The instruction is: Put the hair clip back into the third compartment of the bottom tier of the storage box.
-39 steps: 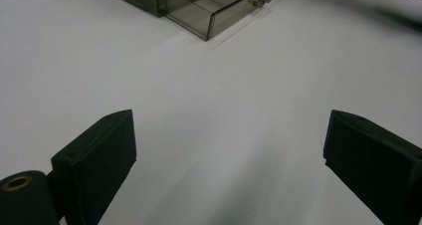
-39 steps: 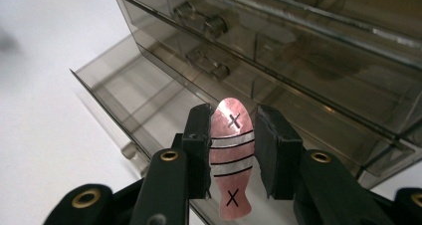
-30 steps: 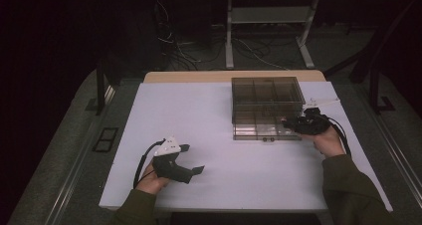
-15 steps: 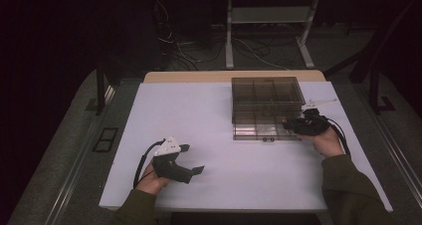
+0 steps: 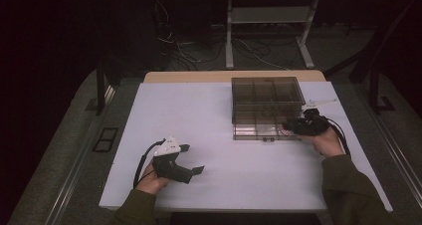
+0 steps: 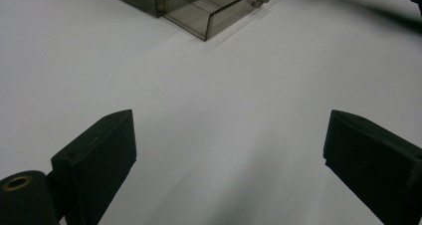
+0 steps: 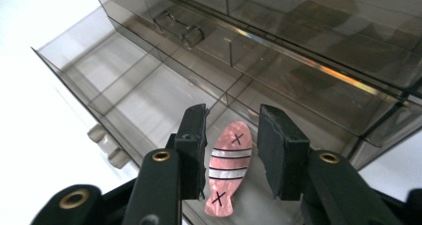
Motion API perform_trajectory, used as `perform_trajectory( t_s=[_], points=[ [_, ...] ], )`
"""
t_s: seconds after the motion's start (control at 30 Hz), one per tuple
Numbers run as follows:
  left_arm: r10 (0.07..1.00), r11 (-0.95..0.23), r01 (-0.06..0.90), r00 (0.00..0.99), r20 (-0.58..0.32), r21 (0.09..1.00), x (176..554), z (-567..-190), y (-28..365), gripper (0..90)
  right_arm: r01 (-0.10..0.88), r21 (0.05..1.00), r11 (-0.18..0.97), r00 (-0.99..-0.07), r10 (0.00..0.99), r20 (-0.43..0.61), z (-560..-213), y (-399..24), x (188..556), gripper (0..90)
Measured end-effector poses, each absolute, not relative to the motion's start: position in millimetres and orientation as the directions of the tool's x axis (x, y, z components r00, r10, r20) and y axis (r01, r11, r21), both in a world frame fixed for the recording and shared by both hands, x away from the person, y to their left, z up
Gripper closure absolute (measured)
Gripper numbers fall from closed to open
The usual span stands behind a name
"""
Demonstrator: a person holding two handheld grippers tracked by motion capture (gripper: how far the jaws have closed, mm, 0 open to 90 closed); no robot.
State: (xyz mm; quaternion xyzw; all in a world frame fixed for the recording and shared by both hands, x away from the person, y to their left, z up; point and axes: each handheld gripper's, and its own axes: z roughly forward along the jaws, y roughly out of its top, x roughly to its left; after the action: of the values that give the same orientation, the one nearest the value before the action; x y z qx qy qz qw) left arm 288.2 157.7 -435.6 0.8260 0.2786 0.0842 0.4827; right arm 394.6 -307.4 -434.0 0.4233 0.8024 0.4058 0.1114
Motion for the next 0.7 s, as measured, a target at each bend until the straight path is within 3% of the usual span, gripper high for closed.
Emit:
perform_trajectory(
  t_s=[0.7],
  points=[
    [0.553, -0.374, 0.384, 0.823, -0.13, 0.844, 288.3, -435.4, 158.2, 5.4, 0.563, 0.775, 0.286, -0.645, 0.739, 0.196, -422.7, -301.7, 383.2, 38.4]
  ],
)
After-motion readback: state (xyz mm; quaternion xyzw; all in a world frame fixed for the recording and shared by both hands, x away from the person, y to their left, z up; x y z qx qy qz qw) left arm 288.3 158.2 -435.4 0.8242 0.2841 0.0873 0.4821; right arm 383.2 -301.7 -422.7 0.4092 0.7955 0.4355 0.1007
